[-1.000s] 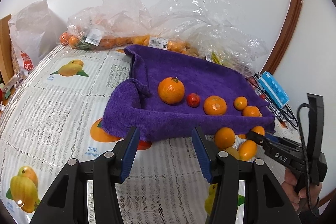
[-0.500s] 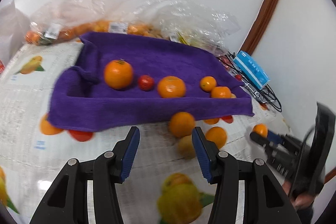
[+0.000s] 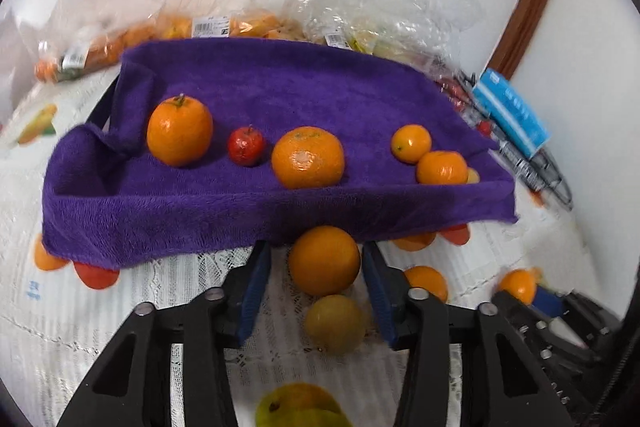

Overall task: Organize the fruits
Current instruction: 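Grasp an orange with the right tool while the left tool grasps another orange, then lift both held oranges off the table with both tools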

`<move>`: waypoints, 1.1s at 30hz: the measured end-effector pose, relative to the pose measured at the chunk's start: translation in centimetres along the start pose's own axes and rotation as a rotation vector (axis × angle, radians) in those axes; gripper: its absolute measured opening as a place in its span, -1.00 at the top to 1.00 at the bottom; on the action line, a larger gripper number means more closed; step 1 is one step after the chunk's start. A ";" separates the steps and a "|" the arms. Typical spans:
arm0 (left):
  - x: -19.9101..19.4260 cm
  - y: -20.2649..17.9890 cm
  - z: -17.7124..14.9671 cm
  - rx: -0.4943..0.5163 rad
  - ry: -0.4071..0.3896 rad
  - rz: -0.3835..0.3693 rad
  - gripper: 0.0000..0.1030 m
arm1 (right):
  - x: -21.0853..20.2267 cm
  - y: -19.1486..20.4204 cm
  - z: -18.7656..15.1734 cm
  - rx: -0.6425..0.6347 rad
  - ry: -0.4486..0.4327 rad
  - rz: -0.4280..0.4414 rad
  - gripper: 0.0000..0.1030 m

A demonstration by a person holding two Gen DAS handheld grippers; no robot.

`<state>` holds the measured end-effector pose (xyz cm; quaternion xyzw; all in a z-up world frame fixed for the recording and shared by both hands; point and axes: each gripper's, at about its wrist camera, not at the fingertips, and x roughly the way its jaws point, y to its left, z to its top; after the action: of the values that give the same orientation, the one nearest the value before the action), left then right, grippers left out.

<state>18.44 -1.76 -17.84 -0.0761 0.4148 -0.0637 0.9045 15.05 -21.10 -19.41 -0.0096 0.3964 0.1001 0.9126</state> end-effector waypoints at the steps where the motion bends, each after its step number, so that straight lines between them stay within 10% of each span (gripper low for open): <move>1: 0.0 -0.2 -0.1 0.011 -0.002 0.011 0.35 | 0.0 0.1 0.0 -0.002 0.001 -0.002 0.37; 33: -3.8 1.7 -0.6 -0.095 -0.168 -0.118 0.36 | 0.0 -0.8 -0.2 0.033 -0.011 0.029 0.37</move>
<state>15.67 0.51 -15.73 -0.1483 0.3347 -0.0904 0.9262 15.05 -21.89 -19.57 0.0119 0.3929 0.1067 0.9133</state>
